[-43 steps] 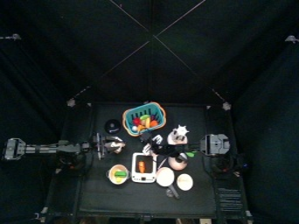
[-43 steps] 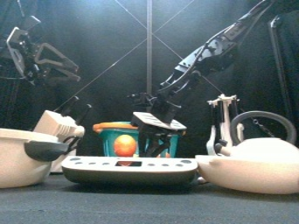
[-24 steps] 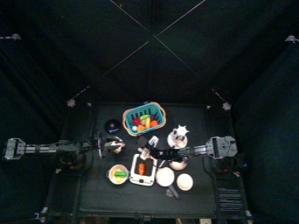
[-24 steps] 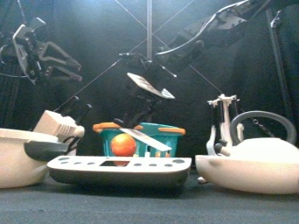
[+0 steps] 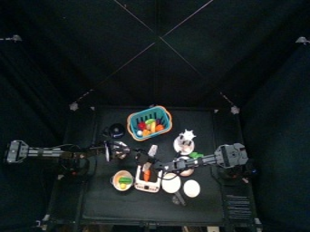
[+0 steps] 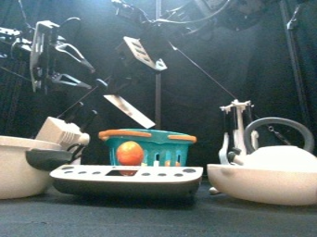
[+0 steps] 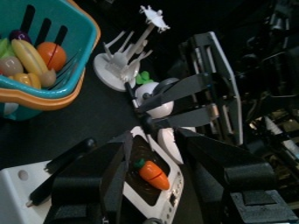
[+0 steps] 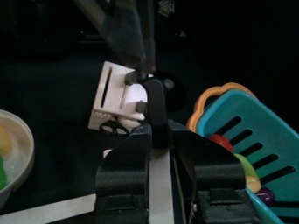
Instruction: Grab knife with other hand
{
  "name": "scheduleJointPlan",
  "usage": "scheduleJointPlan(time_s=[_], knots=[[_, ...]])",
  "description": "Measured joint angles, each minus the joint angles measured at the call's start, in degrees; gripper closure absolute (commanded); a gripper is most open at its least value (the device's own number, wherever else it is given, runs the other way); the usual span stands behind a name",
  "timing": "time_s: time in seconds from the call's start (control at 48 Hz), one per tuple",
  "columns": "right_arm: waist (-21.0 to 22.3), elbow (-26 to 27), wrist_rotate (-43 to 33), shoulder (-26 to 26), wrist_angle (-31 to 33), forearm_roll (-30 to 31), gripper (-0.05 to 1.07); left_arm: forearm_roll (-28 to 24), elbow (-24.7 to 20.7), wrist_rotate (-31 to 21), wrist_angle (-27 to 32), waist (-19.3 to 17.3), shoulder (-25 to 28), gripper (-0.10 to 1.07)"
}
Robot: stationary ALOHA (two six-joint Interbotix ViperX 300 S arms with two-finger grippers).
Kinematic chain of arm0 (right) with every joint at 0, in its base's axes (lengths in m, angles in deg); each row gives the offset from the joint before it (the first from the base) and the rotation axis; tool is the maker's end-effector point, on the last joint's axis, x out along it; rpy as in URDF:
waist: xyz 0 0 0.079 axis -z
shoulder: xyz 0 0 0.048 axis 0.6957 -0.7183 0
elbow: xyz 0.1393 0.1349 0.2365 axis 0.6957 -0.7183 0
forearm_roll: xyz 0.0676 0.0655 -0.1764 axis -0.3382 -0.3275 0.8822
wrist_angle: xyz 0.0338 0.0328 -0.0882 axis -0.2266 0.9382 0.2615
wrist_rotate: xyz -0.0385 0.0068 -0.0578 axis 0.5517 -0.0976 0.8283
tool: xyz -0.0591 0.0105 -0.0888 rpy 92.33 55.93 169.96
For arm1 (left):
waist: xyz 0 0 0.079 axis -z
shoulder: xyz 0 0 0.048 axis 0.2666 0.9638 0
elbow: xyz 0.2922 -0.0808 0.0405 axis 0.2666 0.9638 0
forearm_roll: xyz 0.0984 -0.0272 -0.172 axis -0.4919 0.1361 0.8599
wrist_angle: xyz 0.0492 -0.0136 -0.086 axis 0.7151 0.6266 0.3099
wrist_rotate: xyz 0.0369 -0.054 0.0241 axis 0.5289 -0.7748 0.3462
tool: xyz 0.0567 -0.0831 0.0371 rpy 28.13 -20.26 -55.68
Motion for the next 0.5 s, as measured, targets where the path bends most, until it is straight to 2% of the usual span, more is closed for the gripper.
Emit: scheduleJointPlan(time_s=[0.312, 0.458, 0.5], knots=[[0.0, 1.3, 0.0, -1.8, 0.0, -0.1, 0.55, 2.6, -2.0, -0.2, -2.6, 0.5, 4.2, 0.17], [-0.1, 1.4, 0.0, -1.8, -0.1, -0.2, 0.55, 3.2, -2.3, 0.0, -3.3, 0.7, 4.7, 0.32], [-0.1, 1.3, 0.0, -1.8, -0.1, -0.2, 0.55, 3.2, -2.2, 0.0, -3.2, 0.7, 4.7, 0.33]])
